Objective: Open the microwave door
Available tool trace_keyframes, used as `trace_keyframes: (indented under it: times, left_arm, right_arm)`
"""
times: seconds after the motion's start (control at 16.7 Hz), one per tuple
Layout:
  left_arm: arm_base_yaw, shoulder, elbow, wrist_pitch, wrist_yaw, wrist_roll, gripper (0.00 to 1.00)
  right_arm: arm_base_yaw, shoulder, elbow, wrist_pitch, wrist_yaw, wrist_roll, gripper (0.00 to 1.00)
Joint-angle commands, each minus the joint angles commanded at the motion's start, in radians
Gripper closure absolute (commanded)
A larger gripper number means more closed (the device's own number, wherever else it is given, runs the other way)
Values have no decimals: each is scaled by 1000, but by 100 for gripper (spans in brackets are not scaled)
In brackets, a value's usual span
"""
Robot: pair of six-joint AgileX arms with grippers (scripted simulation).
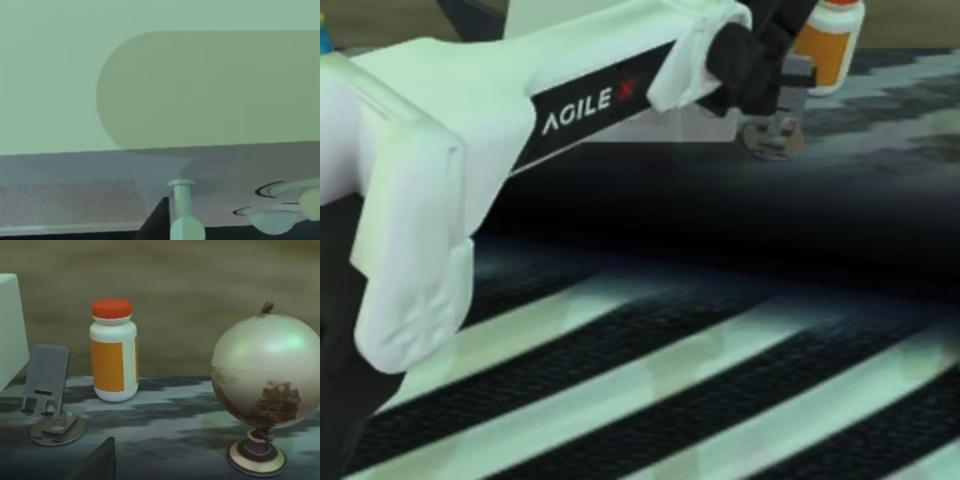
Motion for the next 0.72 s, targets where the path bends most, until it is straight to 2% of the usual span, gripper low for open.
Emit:
trace_keyframes:
  times: [0.18, 0.36, 0.54, 0.72]
  left_arm:
    - [23, 42, 165, -248, 66, -53, 100]
    - [43, 73, 286, -415, 121, -92, 100]
    - [55, 87, 342, -488, 150, -110, 100]
    - [55, 88, 345, -491, 151, -111, 100]
  right_arm:
    - [0, 0, 0, 0, 0, 0, 0]
    - [0, 0, 0, 0, 0, 0, 0]
    - [0, 0, 0, 0, 0, 0, 0]
    - [0, 0, 0, 0, 0, 0, 0]
